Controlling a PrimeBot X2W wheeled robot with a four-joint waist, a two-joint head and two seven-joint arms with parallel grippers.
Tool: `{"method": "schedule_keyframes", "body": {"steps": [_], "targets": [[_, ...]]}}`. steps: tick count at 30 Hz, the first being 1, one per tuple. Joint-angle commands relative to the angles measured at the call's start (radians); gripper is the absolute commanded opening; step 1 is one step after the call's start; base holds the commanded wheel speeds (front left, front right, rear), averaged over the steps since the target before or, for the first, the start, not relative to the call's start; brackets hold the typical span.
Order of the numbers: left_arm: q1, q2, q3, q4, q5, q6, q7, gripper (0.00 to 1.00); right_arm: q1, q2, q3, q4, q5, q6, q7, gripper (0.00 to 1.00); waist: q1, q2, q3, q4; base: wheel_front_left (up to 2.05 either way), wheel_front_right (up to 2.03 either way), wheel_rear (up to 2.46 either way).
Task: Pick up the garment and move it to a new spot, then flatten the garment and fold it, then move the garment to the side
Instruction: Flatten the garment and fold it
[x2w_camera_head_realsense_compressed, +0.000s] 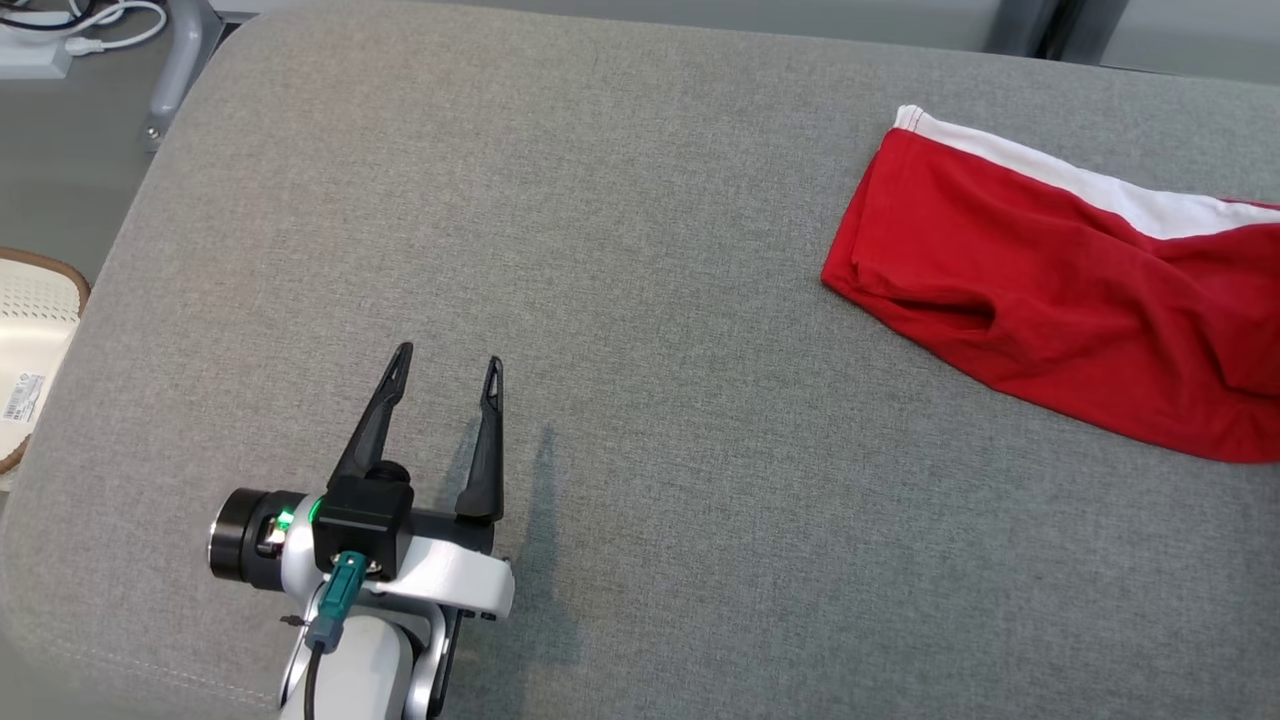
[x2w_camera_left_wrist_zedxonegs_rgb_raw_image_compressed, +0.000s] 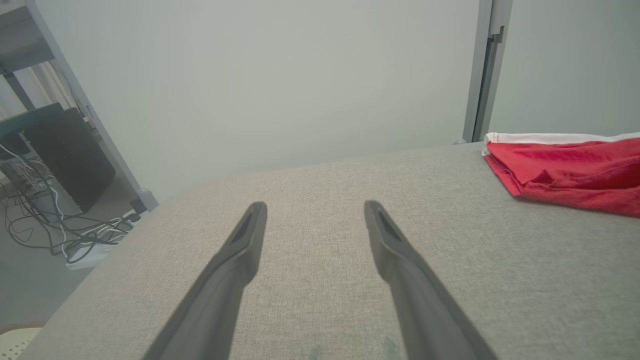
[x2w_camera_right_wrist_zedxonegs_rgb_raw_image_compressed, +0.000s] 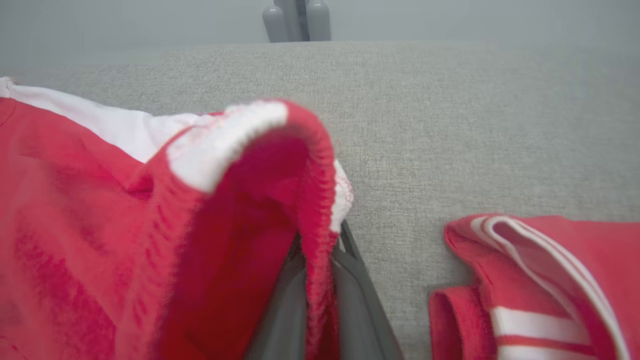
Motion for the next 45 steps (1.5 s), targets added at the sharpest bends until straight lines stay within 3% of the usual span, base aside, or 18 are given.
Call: {"method": "schedule_keyframes", "body": {"steps": [1,19,37,45], "targets": [[-0.018,0.003,-0.002,0.004,-0.006,0.008,-0.001,1.0,-0.027,0.007,0.007,0.009,-0.004,0.0,0.004,0.0,0.0,-0.0001,0.003,-0.002,0.0,0.0,0.0],[0.009,0.003,0.006,0.033,-0.01,0.018,-0.001,1.0,-0.116,0.214,-0.045,-0.011,0.232,0.0,0.115,0.0,0.0,-0.0001,-0.089,-0.004,0.0,0.0,0.0],[0.022,0.003,-0.018,0.034,-0.058,0.032,-0.001,1.0,-0.301,0.431,-0.154,0.264,0.329,0.0,0.12,0.0,0.0,-0.0001,-0.076,0.074,0.0,0.0,0.0],[0.009,0.003,-0.056,0.049,-0.1,0.034,-0.001,1.0,-0.359,0.487,-0.174,0.377,0.329,0.0,0.07,0.0,0.0,-0.0001,-0.04,0.115,0.0,0.0,0.0]]}}
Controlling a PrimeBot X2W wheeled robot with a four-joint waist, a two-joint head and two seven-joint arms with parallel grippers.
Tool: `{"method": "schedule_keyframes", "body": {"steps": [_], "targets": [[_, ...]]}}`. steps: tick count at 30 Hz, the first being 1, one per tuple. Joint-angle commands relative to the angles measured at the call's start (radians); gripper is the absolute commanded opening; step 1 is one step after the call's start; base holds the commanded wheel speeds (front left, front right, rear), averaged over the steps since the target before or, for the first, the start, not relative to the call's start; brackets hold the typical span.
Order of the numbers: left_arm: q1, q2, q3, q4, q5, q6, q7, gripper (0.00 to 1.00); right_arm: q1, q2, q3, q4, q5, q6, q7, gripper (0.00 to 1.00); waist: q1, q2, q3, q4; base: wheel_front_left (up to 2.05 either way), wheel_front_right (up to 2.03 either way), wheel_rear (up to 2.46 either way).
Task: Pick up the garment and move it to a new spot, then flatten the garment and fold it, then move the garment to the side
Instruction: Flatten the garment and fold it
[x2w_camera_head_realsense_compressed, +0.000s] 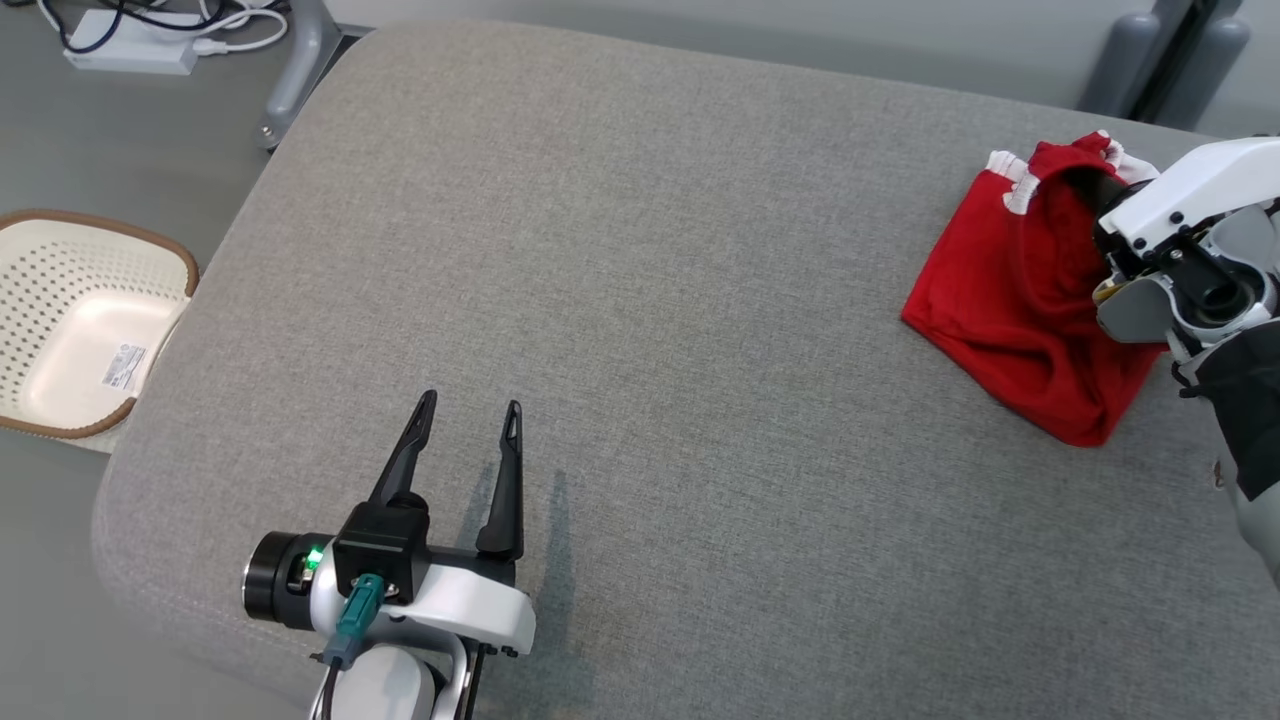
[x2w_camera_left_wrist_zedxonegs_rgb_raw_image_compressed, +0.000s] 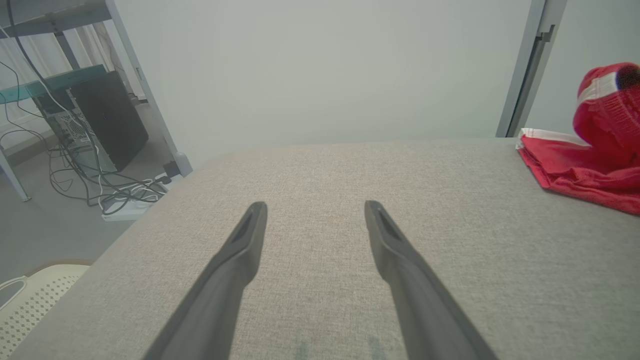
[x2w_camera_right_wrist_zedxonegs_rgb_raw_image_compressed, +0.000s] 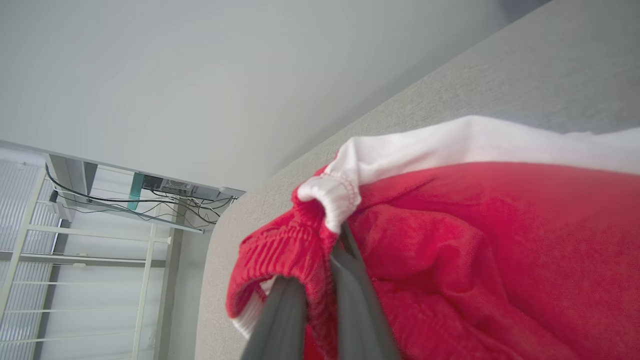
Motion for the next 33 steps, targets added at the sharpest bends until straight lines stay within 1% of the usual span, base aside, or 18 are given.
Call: {"method": "schedule_keyframes", "body": {"steps": [1,6,7,8,15,17,22,25,28,30,33], "targets": [[-0.017,0.003,-0.003,-0.001,-0.007,0.004,-0.001,1.0,-0.005,0.004,0.002,0.01,-0.004,0.0,-0.009,0.0,0.0,0.0,0.011,0.011,0.0,0.0,0.0],[-0.036,0.003,-0.024,0.005,-0.023,0.011,-0.001,1.0,0.015,0.022,0.0,0.036,-0.014,0.0,-0.032,0.0,0.0,0.0,0.03,0.028,0.0,0.0,0.0],[-0.04,0.003,-0.027,0.007,-0.026,0.011,-0.001,1.0,0.017,0.023,-0.004,0.039,-0.014,0.0,-0.044,0.38,0.0,0.0,0.033,0.031,0.0,0.0,0.0],[-0.042,0.003,-0.031,0.009,-0.027,0.014,-0.001,1.0,0.019,0.025,-0.006,0.042,-0.013,0.0,-0.054,1.0,0.0,0.0,0.035,0.033,0.0,0.0,0.0],[-0.051,0.003,-0.047,0.022,-0.034,0.018,-0.001,1.0,-0.014,0.074,-0.029,0.039,0.012,0.0,-0.079,1.0,0.0,0.0,0.033,0.029,0.0,0.0,0.0],[-0.055,0.003,-0.036,-0.002,-0.022,0.032,-0.001,1.0,-0.022,0.087,-0.036,0.037,0.015,0.0,-0.096,1.0,0.0,0.0,0.025,0.023,0.0,0.0,0.0],[-0.027,0.003,-0.024,-0.017,-0.014,0.037,-0.001,1.0,-0.014,0.097,-0.047,0.046,0.006,0.0,-0.138,1.0,0.0,0.0,-0.001,0.01,0.0,0.0,0.0],[-0.023,0.003,-0.023,-0.014,-0.013,0.031,-0.001,1.0,0.011,0.086,-0.032,0.048,-0.019,0.0,-0.142,1.0,0.0,0.0,-0.011,0.004,0.0,0.0,0.0],[-0.018,0.002,-0.026,-0.01,-0.012,0.024,-0.001,1.0,0.047,0.031,0.018,0.048,-0.111,0.0,-0.149,1.0,0.0,0.0,-0.024,-0.001,0.0,0.0,0.0],[-0.014,0.003,-0.029,-0.004,-0.012,0.02,-0.001,1.0,0.065,0.005,0.043,0.045,-0.179,0.0,-0.126,1.0,0.0,0.0,-0.034,0.0,0.0,0.0,0.0],[-0.012,0.003,-0.031,0.004,-0.013,0.014,-0.001,1.0,0.058,-0.027,0.09,0.044,-0.313,0.0,-0.083,1.0,0.0,0.0,-0.046,0.0,0.0,0.0,0.0]]}}
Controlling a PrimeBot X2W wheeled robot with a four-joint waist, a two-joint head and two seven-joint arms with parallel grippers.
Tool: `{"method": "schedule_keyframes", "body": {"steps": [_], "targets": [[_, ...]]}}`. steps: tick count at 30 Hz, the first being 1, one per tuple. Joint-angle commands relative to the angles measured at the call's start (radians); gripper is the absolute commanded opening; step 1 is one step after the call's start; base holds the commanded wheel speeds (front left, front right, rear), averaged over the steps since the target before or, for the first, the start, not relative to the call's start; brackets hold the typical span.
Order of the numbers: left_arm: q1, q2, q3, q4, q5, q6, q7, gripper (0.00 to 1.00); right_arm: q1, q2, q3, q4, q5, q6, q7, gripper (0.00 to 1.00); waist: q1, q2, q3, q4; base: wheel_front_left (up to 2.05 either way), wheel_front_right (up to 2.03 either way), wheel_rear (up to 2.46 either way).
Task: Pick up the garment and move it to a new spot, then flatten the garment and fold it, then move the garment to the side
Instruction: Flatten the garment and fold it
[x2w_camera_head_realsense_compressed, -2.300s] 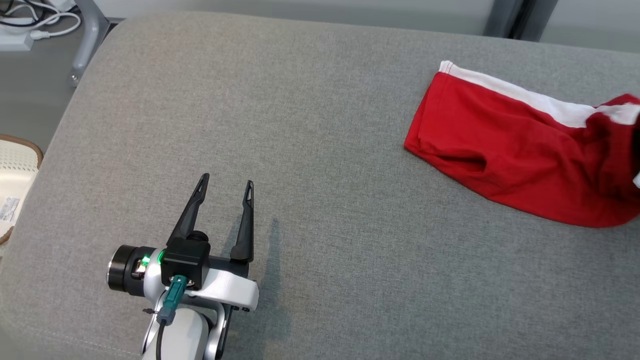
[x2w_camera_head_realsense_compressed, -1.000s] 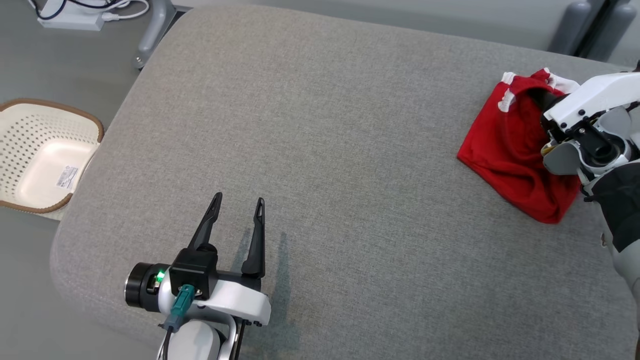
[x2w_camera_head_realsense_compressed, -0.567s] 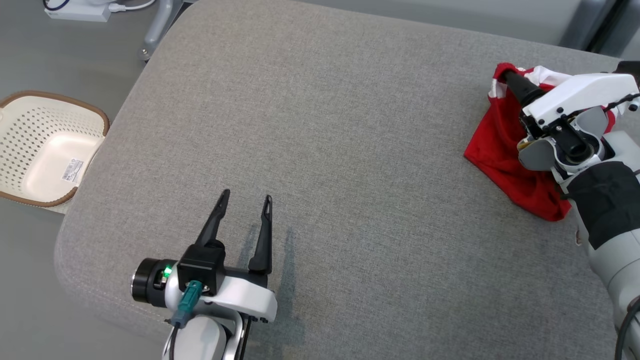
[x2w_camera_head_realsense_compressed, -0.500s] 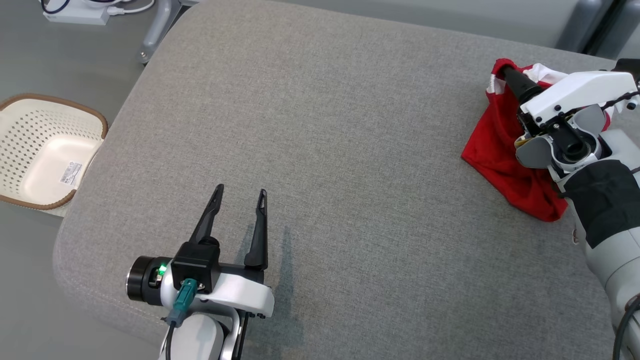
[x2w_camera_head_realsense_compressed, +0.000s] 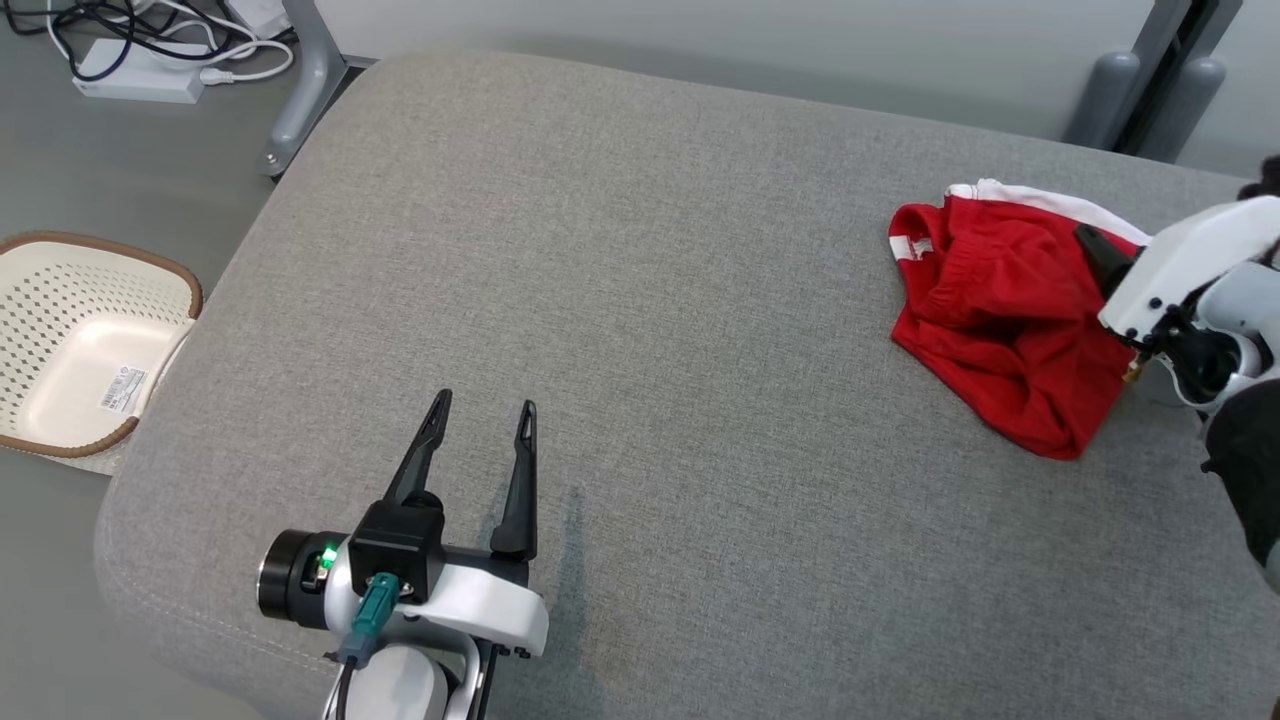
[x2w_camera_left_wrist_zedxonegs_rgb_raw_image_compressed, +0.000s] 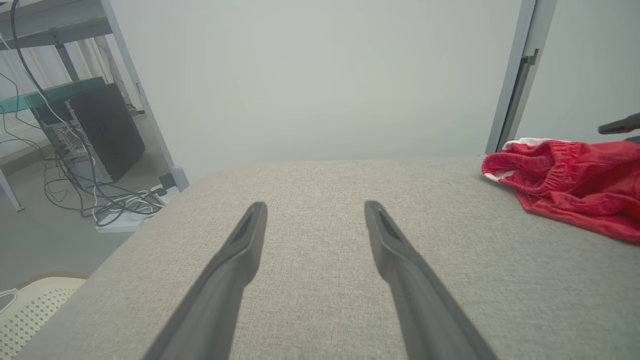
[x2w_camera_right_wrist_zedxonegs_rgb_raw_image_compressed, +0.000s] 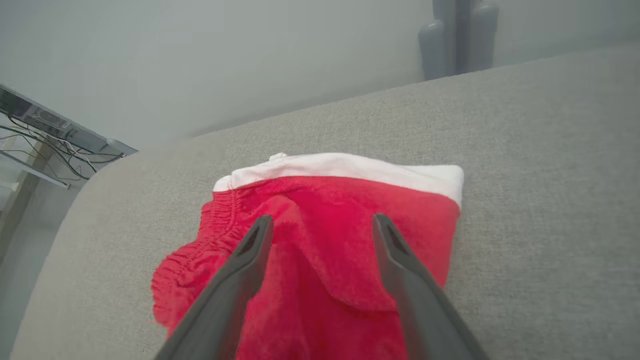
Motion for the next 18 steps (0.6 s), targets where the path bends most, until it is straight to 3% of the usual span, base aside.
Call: {"method": "schedule_keyframes", "body": {"steps": [1,10,14,18], "targets": [[0.004,0.003,0.003,0.003,0.003,-0.005,-0.001,1.0,-0.018,0.005,0.008,-0.004,-0.049,0.0,0.011,1.0,0.0,0.0,-0.008,-0.001,0.0,0.0,0.0],[0.036,0.004,0.054,-0.007,0.016,-0.012,-0.001,1.0,-0.084,0.051,-0.011,-0.002,-0.262,0.0,-0.071,1.0,0.0,0.0,-0.064,-0.045,0.0,0.0,0.0],[0.048,0.003,0.086,-0.023,0.029,-0.024,-0.001,1.0,-0.089,0.072,0.027,-0.005,-0.344,0.0,-0.179,1.0,0.0,0.0,-0.087,-0.093,0.0,0.0,0.0],[0.05,0.003,0.11,-0.054,0.042,-0.032,-0.001,1.0,-0.062,0.049,0.075,-0.038,-0.407,0.0,-0.316,1.0,0.0,0.0,-0.1,-0.143,0.0,0.0,0.0]]}}
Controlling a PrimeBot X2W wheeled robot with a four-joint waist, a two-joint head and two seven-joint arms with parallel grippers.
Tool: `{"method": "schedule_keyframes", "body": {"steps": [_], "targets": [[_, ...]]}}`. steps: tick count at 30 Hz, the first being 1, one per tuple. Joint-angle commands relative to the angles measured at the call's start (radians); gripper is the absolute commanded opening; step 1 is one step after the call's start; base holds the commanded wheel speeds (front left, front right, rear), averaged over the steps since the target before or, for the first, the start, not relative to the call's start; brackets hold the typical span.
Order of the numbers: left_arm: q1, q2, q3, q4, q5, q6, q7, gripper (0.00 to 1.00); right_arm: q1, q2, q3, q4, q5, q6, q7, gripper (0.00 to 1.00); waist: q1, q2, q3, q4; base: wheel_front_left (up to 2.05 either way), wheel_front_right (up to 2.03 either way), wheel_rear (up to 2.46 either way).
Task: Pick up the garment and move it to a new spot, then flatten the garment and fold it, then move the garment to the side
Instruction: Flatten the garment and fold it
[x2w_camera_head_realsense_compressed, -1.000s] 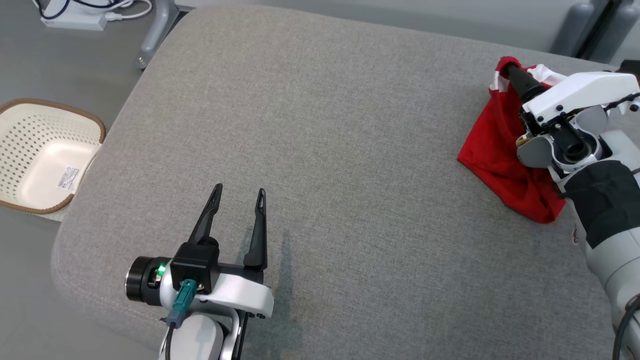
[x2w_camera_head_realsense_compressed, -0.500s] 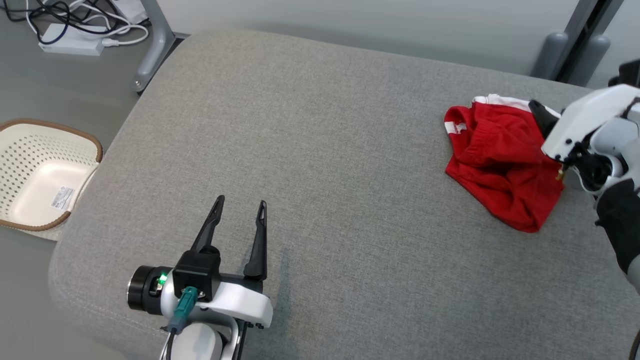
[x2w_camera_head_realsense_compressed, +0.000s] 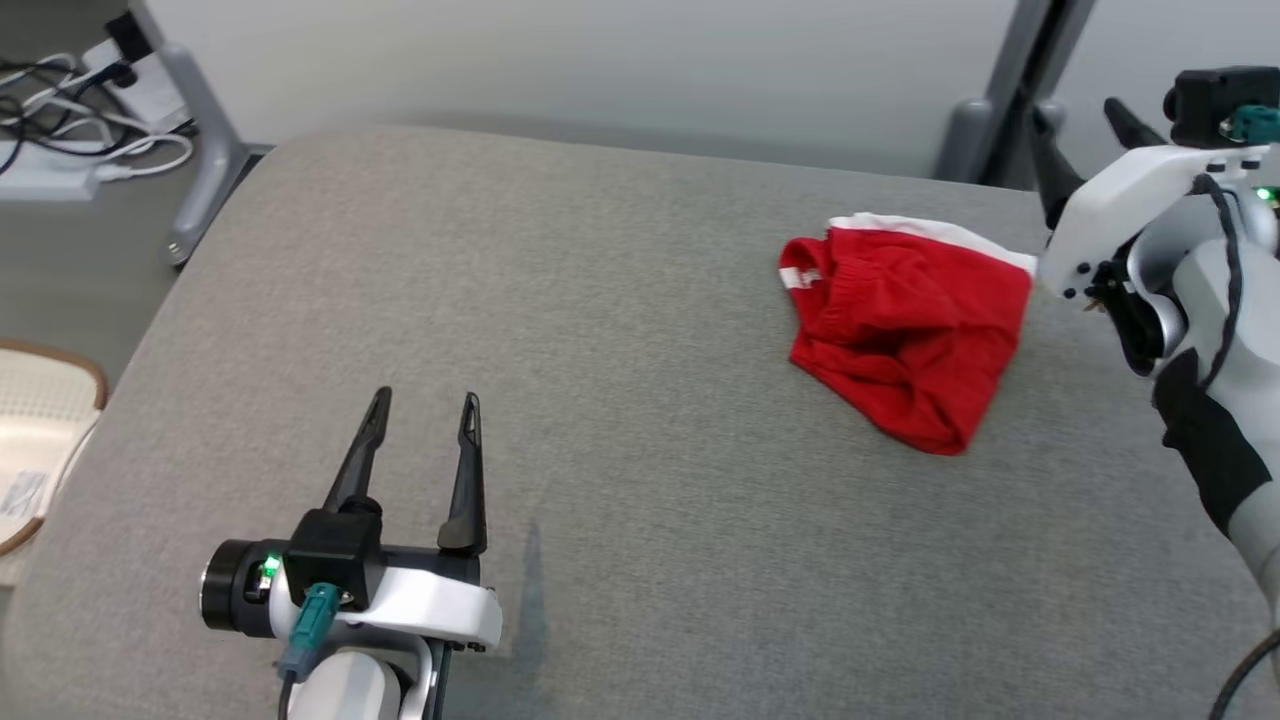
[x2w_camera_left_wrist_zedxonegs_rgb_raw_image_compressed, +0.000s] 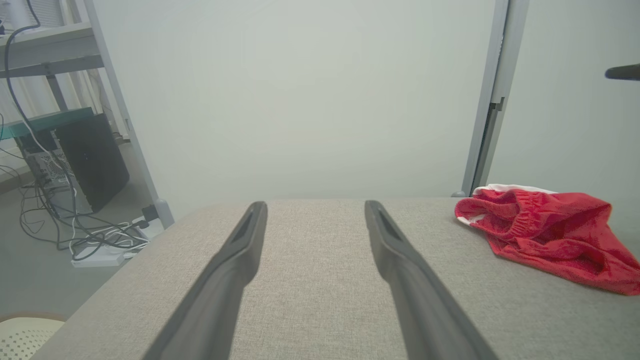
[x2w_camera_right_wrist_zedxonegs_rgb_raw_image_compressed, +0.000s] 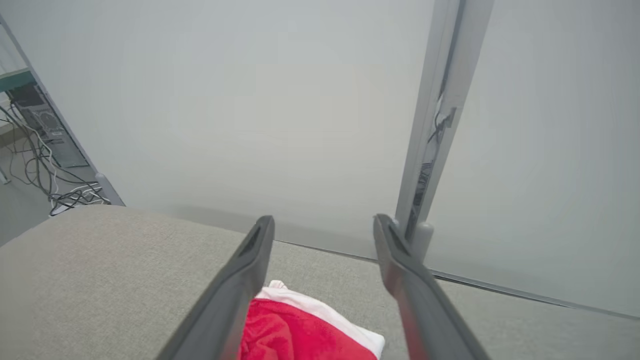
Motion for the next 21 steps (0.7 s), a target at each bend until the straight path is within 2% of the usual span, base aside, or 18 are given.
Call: {"method": "schedule_keyframes", "body": {"steps": [1,6,9,11,14,17,21], "targets": [[0.001,0.003,0.011,-0.018,0.005,-0.004,-0.001,1.0,0.031,-0.023,0.012,-0.017,-0.018,0.0,-0.049,1.0,-0.0001,0.0,-0.015,-0.04,0.0,0.0,0.0],[-0.003,0.003,0.031,-0.081,-0.018,0.006,-0.001,1.0,0.088,-0.092,-0.009,-0.124,-0.068,0.0,-0.112,1.0,-0.0001,0.0,-0.011,-0.086,0.0,0.0,0.0],[-0.002,0.003,0.039,-0.113,-0.022,0.014,-0.001,1.0,0.17,-0.161,-0.103,-0.302,-0.146,0.0,-0.112,1.0,-0.0001,0.0,-0.001,-0.107,0.0,0.0,0.0],[-0.001,0.003,0.044,-0.125,-0.024,0.02,-0.001,1.0,0.269,-0.177,-0.188,-0.427,-0.219,0.0,-0.112,1.0,-0.0001,0.0,0.001,-0.118,0.0,0.0,0.0],[0.006,0.003,0.049,-0.136,-0.024,0.027,-0.001,1.0,0.418,-0.171,-0.328,-0.604,-0.329,0.0,-0.112,1.0,-0.0001,0.0,0.001,-0.13,0.0,0.0,0.0],[0.019,0.003,0.049,-0.143,-0.018,0.029,-0.001,1.0,0.573,-0.12,-0.443,-0.736,-0.411,0.0,-0.112,1.0,-0.0001,0.0,-0.002,-0.14,0.0,0.0,0.0],[0.024,0.003,0.049,-0.141,-0.01,0.024,-0.001,1.0,0.68,-0.076,-0.509,-0.816,-0.473,0.0,-0.113,1.0,-0.0001,0.0,-0.005,-0.146,0.0,0.0,0.0]]}}
